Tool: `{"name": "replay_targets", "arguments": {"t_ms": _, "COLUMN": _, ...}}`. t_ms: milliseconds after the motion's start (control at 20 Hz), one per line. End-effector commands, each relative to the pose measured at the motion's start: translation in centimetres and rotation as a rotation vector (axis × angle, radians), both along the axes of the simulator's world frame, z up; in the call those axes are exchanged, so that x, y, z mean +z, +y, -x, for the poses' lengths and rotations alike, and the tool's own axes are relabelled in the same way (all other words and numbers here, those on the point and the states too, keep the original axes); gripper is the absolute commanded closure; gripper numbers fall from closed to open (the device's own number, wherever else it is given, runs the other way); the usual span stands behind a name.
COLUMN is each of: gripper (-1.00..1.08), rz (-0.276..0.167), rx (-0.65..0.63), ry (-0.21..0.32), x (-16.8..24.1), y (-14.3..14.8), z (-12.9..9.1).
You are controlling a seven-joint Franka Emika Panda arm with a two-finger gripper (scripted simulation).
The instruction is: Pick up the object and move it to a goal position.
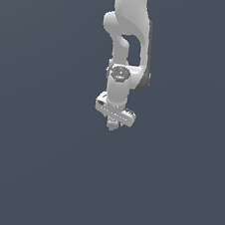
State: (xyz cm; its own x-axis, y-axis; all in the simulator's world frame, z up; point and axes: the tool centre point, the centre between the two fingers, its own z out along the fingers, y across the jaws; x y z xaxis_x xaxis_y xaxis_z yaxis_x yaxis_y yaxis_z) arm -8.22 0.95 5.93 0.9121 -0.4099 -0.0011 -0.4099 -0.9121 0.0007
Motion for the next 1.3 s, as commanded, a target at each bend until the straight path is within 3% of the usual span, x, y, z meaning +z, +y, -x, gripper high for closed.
{"name": "replay_targets", "arguments": {"t_ms": 0, "gripper": -0.92, "rz": 0.0, "rx": 0.0, "ry": -0.001, "x": -0.4, "y": 0.0, "z": -0.1}}
{"name": "replay_targets", "arguments": {"t_ms": 50, "gripper": -0.92, "rz": 0.0, "rx": 0.0, "ry": -0.001, "x": -0.4, "y": 0.0, "z": -0.1}}
{"name": "replay_targets", "arguments": {"t_ms": 100, "gripper": 1.08, "rz": 0.0, "rx": 0.0, "ry": -0.001, "x": -0.4, "y": 0.0, "z": -0.1}}
{"name": "replay_targets", "arguments": {"t_ms": 800, "gripper": 1.08, "rz": -0.001, "rx": 0.0, "ry": -0.003, "x": 0.1, "y": -0.2, "z": 0.0}}
{"name": "replay_targets", "arguments": {"t_ms": 1250, "gripper": 1.08, "rz": -0.001, "rx": 0.0, "ry": -0.003, "x": 3.7, "y": -2.7, "z": 0.5}}
